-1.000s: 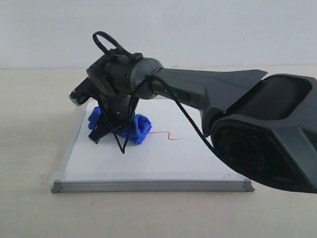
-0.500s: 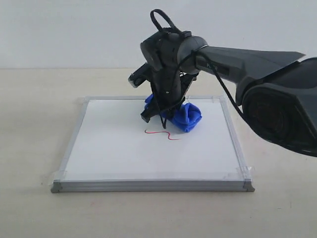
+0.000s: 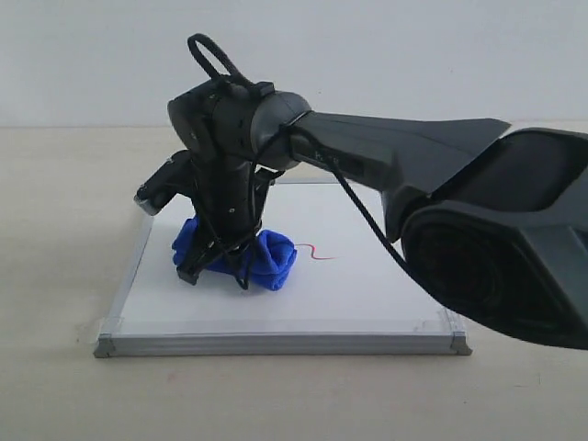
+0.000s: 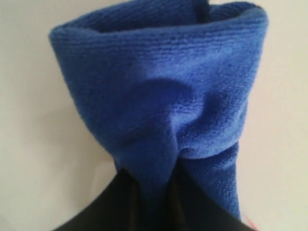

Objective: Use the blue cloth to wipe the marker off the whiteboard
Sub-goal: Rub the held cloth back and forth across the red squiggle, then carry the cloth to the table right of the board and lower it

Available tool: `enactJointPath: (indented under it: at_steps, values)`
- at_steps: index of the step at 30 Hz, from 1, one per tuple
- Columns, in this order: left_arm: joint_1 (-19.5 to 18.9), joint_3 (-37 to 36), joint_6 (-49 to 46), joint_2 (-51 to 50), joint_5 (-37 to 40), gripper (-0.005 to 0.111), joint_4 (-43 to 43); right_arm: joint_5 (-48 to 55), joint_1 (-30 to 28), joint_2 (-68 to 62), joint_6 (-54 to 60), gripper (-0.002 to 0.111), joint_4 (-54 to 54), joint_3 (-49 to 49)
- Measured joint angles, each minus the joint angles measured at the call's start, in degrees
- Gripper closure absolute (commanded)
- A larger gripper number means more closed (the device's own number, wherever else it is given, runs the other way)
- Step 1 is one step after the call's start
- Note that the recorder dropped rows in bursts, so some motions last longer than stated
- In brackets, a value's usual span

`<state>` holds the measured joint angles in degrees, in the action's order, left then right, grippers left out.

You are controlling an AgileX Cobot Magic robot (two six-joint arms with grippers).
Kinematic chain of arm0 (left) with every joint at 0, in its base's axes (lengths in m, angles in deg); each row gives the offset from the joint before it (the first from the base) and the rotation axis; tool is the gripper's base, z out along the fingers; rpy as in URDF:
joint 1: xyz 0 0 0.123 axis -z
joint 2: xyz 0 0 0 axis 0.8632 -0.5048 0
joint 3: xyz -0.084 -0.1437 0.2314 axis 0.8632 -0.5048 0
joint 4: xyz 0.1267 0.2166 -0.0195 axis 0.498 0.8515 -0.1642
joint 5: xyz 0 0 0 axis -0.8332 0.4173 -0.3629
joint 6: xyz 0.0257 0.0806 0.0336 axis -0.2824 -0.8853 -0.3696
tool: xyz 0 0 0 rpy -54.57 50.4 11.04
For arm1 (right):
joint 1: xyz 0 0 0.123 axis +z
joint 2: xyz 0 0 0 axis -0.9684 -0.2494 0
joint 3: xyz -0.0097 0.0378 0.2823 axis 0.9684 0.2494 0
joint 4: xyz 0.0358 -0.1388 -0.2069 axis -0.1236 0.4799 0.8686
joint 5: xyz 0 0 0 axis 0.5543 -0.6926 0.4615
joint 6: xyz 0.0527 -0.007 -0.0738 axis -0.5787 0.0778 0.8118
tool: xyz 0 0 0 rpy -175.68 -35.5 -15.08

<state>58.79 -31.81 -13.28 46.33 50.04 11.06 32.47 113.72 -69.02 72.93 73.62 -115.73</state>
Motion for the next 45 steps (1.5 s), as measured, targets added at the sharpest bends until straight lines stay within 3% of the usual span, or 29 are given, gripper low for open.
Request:
enactJointPath:
  at_steps: [7,14,17,22,35,40,45]
  values:
    - [0.00,0.00,0.00,0.00,0.00,0.102,0.00,-1.12,-6.78,0.93,-7.12,0.108,-4.97,1.88]
    - [0.00,0.00,0.00,0.00,0.00,0.102,0.00,-2.57,-18.17,6.97,-11.65,0.108,-4.97,13.64]
    - [0.00,0.00,0.00,0.00,0.00,0.102,0.00,-2.32,-19.90,8.61,-12.89,0.108,-3.98,16.53]
    - [0.00,0.00,0.00,0.00,0.00,0.102,0.00,-2.56,-17.81,8.96,-13.16,0.108,-2.98,17.31]
    - [0.00,0.00,0.00,0.00,0.00,0.102,0.00,1.10,-1.60,8.85,-2.81,0.108,3.12,17.44]
    - [0.00,0.00,0.00,0.00,0.00,0.102,0.00,1.32,-1.60,8.85,-3.40,0.108,5.19,17.44]
    - [0.00,0.00,0.00,0.00,0.00,0.102,0.00,1.14,-6.34,8.74,-6.09,0.108,2.46,17.44]
